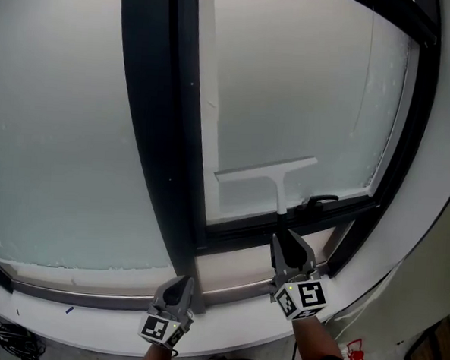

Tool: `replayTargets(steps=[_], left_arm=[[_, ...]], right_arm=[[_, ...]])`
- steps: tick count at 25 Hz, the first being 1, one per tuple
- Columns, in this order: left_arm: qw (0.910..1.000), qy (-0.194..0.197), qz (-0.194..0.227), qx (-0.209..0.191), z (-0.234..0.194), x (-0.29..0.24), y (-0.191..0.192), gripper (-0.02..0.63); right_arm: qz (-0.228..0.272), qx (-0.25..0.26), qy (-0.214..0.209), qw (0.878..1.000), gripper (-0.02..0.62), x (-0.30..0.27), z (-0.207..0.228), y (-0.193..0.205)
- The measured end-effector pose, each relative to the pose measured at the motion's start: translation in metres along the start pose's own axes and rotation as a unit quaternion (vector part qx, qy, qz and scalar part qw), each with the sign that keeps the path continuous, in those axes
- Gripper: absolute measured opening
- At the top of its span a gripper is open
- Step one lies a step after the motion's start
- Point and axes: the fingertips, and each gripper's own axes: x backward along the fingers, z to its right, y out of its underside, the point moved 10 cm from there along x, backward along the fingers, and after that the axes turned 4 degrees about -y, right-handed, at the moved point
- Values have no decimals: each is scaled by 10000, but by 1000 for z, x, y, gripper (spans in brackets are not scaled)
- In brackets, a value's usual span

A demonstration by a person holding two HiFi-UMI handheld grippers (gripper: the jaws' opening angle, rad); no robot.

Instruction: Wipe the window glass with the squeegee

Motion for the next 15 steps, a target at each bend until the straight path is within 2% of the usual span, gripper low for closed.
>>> replayTargets(steps=[8,11,15], left_arm=[[9994,336,35,90,10,-33,-6,0],[9995,274,127,109,14,-44,-12,0],[9995,233,198,42,21,-54,-20,0]], right_arm=[[738,95,108,9972,95,-77,22,-64],[987,63,83,9951,95,-107,29,-89],[1288,321,35,9911,95,-142,28,-122]])
